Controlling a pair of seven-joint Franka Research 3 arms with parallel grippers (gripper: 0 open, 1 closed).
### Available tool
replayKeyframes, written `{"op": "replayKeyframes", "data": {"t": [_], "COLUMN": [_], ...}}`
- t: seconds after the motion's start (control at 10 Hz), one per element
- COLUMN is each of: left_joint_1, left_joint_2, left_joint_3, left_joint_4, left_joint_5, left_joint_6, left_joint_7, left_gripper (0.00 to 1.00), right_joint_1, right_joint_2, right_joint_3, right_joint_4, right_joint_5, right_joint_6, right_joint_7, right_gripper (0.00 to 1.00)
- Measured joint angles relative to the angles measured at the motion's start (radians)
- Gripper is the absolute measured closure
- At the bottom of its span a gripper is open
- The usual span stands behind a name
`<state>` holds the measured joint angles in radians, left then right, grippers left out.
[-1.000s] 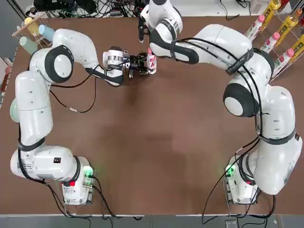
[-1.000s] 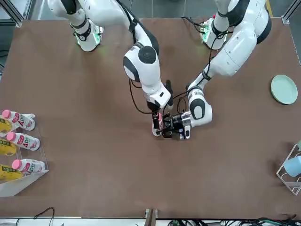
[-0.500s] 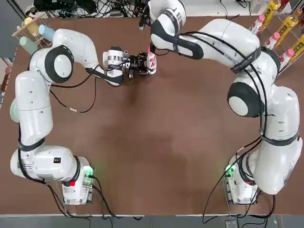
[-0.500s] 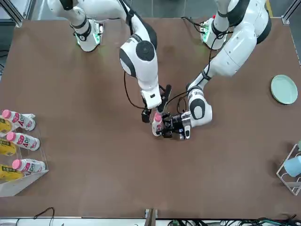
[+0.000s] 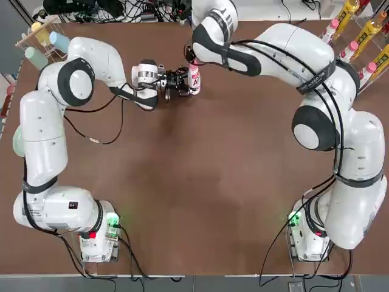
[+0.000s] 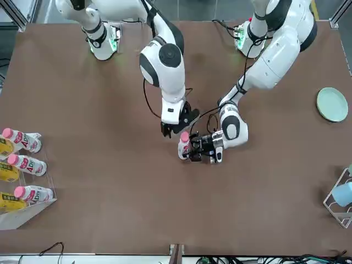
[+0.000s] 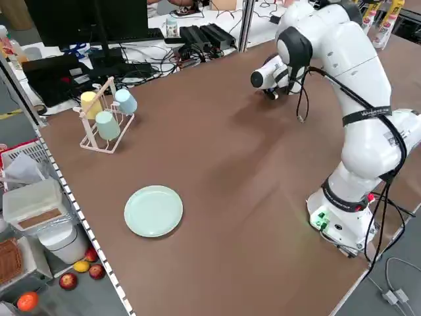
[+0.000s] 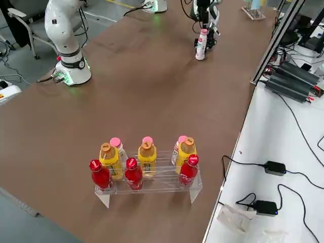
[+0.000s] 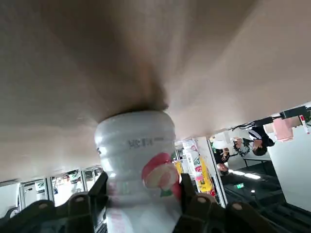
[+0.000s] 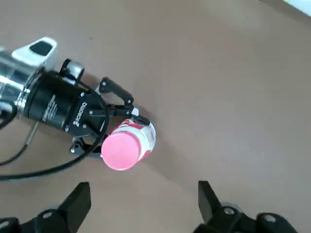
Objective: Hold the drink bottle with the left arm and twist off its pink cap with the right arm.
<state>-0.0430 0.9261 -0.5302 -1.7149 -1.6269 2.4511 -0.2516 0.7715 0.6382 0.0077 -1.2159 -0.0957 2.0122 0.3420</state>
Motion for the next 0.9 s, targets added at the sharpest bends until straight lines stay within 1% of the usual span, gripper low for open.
{"op": "replayKeyframes", "data": {"t": [0.1, 0.3, 0.5, 0.7, 0.9], "left_joint_1": [-0.001, -0.003, -0.004, -0.004, -0.004], "left_joint_2": [0.003, 0.007, 0.009, 0.009, 0.009], "left_joint_3": [0.000, 0.000, 0.000, 0.000, 0.000], "left_joint_4": [0.004, 0.010, 0.013, 0.014, 0.014], "left_joint_5": [0.000, 0.000, 0.000, 0.000, 0.000], "left_joint_6": [0.000, -0.001, -0.001, -0.001, -0.001], "left_joint_7": [0.000, 0.000, 0.000, 0.000, 0.000], "left_gripper": [0.38, 0.38, 0.38, 0.38, 0.38], "right_joint_1": [0.000, 0.000, -0.001, 0.002, 0.012], "right_joint_2": [0.000, 0.003, 0.016, 0.035, 0.047], "right_joint_3": [0.000, -0.001, -0.001, 0.000, 0.001], "right_joint_4": [-0.001, -0.002, -0.004, -0.005, -0.005], "right_joint_5": [0.000, 0.000, 0.000, 0.000, 0.000], "right_joint_6": [0.003, 0.054, 0.092, 0.105, 0.122], "right_joint_7": [0.099, 0.230, 0.281, 0.302, 0.316], "right_gripper": [0.02, 0.03, 0.04, 0.07, 0.11]}}
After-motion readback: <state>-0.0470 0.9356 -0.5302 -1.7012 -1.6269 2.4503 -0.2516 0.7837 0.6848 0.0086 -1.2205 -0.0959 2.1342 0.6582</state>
